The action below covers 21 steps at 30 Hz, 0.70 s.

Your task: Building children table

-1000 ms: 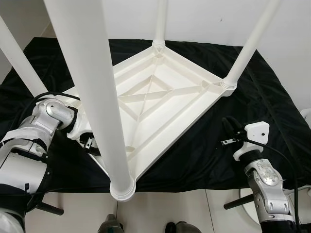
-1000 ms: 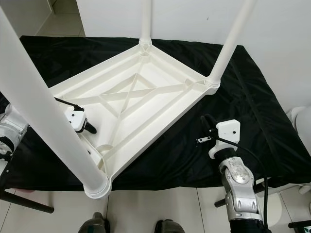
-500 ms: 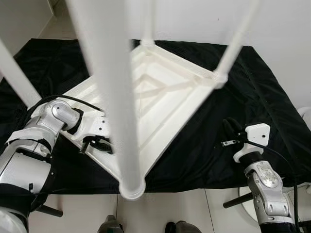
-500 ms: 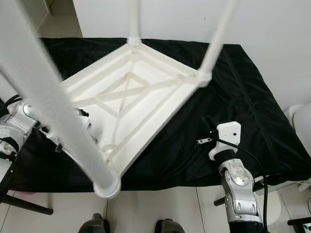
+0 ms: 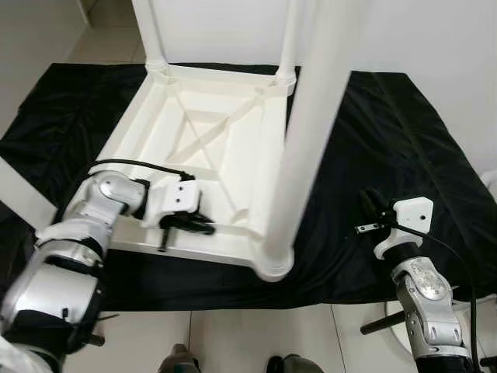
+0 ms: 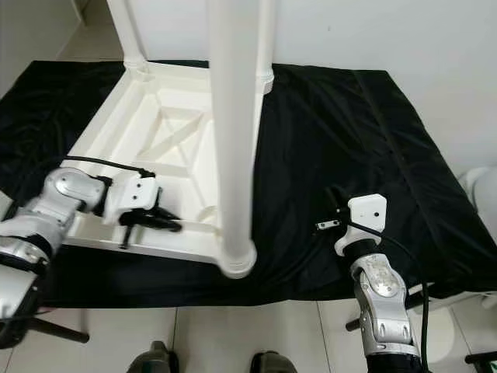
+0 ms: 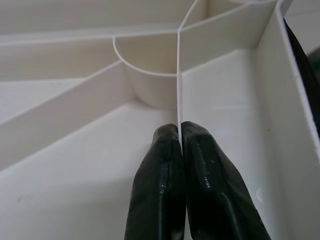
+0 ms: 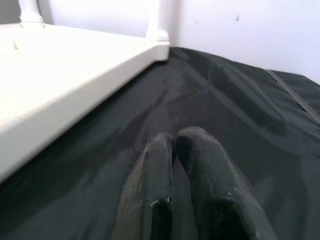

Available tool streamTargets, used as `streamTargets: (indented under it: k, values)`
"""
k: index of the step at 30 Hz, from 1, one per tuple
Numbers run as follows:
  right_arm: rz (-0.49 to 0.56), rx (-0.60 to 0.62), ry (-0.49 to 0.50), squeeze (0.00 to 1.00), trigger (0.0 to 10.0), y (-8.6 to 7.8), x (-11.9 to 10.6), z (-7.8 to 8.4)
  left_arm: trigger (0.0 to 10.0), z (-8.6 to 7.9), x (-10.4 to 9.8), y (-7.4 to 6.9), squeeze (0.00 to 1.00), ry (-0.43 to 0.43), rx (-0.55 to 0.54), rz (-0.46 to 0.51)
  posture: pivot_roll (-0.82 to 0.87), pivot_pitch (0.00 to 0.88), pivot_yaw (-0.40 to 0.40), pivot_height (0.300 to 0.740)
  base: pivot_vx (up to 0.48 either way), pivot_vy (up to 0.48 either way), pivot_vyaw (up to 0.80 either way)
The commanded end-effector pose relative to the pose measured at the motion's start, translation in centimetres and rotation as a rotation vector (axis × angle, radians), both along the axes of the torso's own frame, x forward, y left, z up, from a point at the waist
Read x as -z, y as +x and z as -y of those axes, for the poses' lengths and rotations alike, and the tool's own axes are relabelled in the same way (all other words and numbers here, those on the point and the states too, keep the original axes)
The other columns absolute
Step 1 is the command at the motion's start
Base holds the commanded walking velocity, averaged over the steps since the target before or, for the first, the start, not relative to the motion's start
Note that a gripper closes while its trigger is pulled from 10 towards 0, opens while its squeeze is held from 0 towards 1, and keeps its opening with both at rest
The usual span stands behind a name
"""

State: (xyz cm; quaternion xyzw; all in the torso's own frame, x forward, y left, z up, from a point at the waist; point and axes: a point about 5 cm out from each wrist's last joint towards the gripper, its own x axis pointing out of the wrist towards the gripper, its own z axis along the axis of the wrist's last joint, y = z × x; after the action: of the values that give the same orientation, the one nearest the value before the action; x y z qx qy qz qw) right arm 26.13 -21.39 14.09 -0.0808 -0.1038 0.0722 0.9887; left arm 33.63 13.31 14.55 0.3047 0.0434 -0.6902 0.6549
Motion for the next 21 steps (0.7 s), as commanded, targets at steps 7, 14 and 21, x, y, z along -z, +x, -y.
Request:
streamTargets:
  k: [7, 14, 21]
  values:
    - [-0.011, 0.008, 0.001, 0.0, 10.0, 0.0, 0.5, -0.3, 10.0, 3.1, 0.8, -0.6, 1.0, -0.193, -0.091, 0.029, 0.07, 0.074, -0.015, 0.74, 0.0, 0.0, 0.0]
    - [-0.01, 0.02, 0.012, 0.0, 10.0, -0.1, 0.6, -0.2, 10.0, 3.6, 0.3, -0.5, 0.37, -0.229, -0.146, 0.034, 0.07, 0.07, -0.01, 0.74, 0.0, 0.0, 0.0]
    - [-0.009, 0.06, 0.05, 0.0, 10.0, -0.5, 0.9, 0.0, 10.0, 3.2, -1.3, 0.1, 0.0, -0.356, -0.273, 0.021, 0.06, 0.062, 0.003, 0.74, 0.0, 0.0, 0.0]
